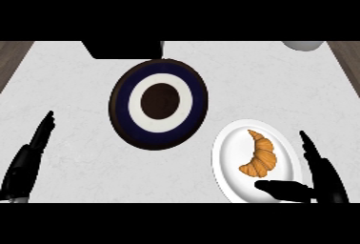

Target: Pick the croissant from the plate and place it in the plate

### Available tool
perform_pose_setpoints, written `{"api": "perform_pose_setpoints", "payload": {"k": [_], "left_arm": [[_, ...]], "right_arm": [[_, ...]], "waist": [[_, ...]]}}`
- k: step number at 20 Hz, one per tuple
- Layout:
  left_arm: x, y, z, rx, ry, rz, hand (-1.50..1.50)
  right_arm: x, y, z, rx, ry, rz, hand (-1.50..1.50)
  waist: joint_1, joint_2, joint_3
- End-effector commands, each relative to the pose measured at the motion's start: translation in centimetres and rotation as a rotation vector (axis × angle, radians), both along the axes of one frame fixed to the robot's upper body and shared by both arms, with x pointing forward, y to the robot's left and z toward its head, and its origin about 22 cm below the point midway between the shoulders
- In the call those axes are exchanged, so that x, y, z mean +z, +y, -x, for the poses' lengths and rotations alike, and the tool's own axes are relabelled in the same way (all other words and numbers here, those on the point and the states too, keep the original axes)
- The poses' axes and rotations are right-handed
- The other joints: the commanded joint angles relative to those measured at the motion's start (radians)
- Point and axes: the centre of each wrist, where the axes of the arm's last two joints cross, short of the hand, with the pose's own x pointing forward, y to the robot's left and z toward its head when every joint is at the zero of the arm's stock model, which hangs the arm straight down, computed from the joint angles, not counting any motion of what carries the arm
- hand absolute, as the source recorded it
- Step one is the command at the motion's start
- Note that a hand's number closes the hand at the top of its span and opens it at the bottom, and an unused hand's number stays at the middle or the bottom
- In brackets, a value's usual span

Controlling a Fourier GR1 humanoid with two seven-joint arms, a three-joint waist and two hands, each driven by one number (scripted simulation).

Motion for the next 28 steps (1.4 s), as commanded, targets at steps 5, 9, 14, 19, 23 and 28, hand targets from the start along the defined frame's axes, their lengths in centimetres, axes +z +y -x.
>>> {"api": "perform_pose_setpoints", "payload": {"k": [5,9,14,19,23,28], "left_arm": [[0.5,0.7,-0.4,-0.008,0.009,0.005,0.0],[-0.7,0.0,0.8,0.003,-0.01,-0.009,0.0],[-0.1,0.7,0.8,0.007,-0.001,-0.013,0.0],[-1.0,-0.3,-0.5,-0.007,0.011,-0.008,0.0],[2.7,-0.5,-1.8,0.006,-0.005,0.009,0.0],[-0.3,-1.5,-0.8,0.017,-0.012,-0.007,0.0]], "right_arm": [[-2.1,2.4,-3.1,0.073,0.072,-0.021,-1.5],[-4.2,1.3,-0.9,0.06,0.072,-0.026,-1.5],[-3.8,2.4,-5.0,0.06,0.078,-0.018,-1.5],[-7.6,1.8,-2.6,0.067,0.035,-0.035,1.5],[-6.9,0.1,-5.3,0.06,-0.039,-0.054,1.5],[-8.2,2.3,-2.5,0.081,0.01,0.137,1.5]], "waist": [[0.002,0.0,0.0],[-0.003,-0.001,0.0],[0.001,0.0,0.0],[-0.004,0.0,0.0],[-0.001,0.0,0.0],[-0.004,0.0,0.0]]}}
